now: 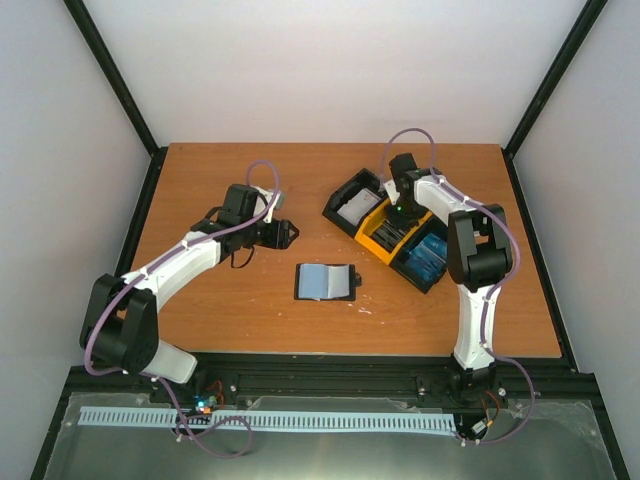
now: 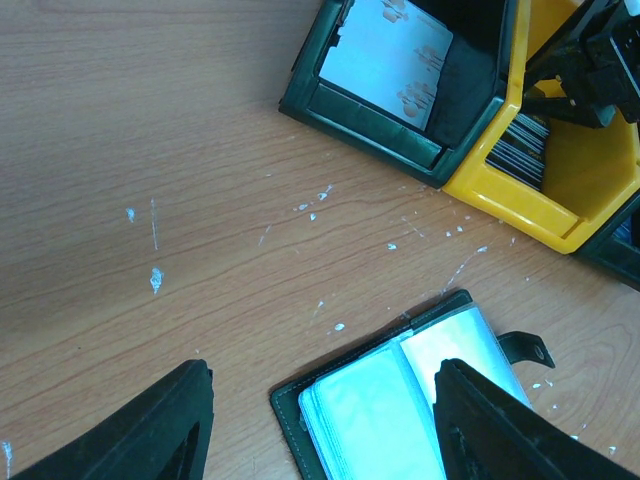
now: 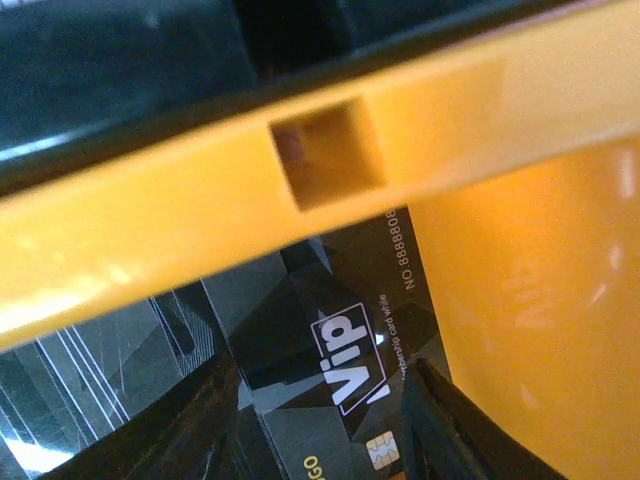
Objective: Put the credit cards into the card holder
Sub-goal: Pick up the credit card from the storage box.
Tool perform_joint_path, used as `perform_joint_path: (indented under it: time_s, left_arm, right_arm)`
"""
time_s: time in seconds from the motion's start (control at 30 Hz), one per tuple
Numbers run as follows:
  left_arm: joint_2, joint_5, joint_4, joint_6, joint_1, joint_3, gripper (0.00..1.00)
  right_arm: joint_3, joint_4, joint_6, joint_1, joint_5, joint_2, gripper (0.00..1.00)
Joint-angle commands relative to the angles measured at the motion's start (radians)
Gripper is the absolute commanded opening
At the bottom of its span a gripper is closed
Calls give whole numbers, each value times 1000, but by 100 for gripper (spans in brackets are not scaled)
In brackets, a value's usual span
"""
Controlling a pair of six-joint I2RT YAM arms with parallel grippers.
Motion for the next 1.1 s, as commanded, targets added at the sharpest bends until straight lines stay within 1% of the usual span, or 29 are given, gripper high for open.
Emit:
perform_joint_path:
  time_s: [0.0,0.23,0.4,0.9,0.97,1.07]
  left_arm:
    - [14,9,19,17,5,7,62]
    - [13,7,20,17,5,4,61]
    - [13,8,21,17,6,4,61]
    - [14,9,24,17,5,0,61]
    - [16,9,23,17,5,1,61]
    - [18,10,22,18,5,2,61]
  right_arm:
    - [26,-9,0,-2,-11,30,45]
    - [30,-12,2,-2,20,46,45]
    - [33,-3,13,-2,49,33,43]
    - [44,-10,23,-7,29,3,39]
    - [44,-12,21,-35,29,4,39]
    - [42,-15,17,-40,32,1,39]
